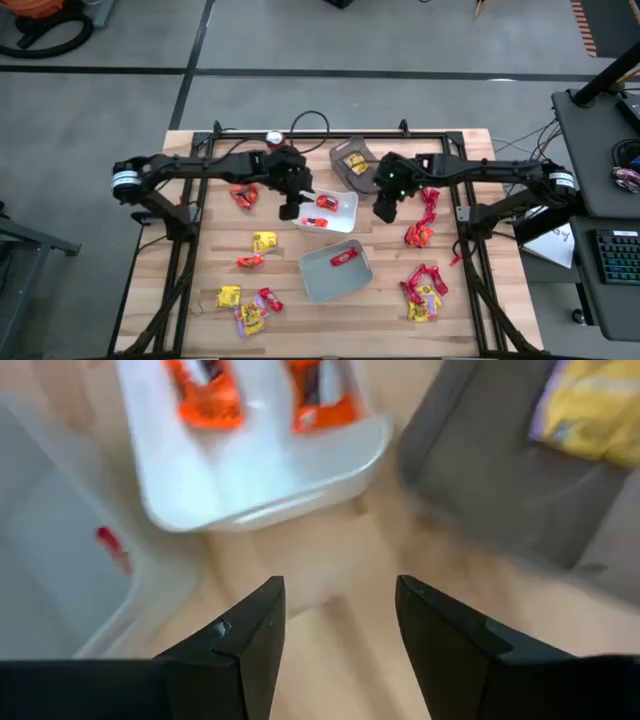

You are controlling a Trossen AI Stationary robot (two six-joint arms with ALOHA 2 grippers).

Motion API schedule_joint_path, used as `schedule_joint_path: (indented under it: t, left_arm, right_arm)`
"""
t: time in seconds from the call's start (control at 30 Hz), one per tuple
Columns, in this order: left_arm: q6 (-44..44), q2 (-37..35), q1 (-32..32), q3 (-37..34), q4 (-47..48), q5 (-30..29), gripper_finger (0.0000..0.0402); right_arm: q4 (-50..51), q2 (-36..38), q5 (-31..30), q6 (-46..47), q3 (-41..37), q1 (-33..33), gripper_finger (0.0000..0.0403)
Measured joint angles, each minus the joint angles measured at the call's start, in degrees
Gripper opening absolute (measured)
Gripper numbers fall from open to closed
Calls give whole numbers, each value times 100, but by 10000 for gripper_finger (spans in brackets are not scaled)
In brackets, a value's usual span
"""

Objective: Sort candy
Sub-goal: Put the red chocolate pack into the gray bin

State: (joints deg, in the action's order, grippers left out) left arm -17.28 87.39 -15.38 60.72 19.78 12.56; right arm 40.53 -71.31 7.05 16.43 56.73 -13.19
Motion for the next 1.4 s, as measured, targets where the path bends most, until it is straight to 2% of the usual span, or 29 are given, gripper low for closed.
schedule_joint_path:
  t: [0.17, 0.37, 0.6, 0.7, 1.03, 1.4]
  left_arm:
    - [207, -411, 228, -272, -396, 3, 95]
    - [721, -999, 500, -1055, -1420, -168, 85]
    - [1168, -1734, 696, -2019, -2682, -1647, 84]
    - [1247, -1991, 686, -2262, -3113, -1958, 84]
    - [1185, -2354, 676, -2412, -3691, -2002, 84]
    - [1227, -2119, 676, -2220, -3688, -2000, 84]
  right_arm:
    - [109, 0, 94, 682, 0, 550, 183]
    - [453, 0, 98, 1808, -10, 1197, 183]
    - [1571, -2, 170, 3504, -72, 1941, 183]
    - [2050, -4, 309, 4310, -103, 2361, 183]
    - [2322, -4, 564, 6435, -480, 3760, 183]
    - [2033, -11, 699, 7429, -1107, 4623, 183]
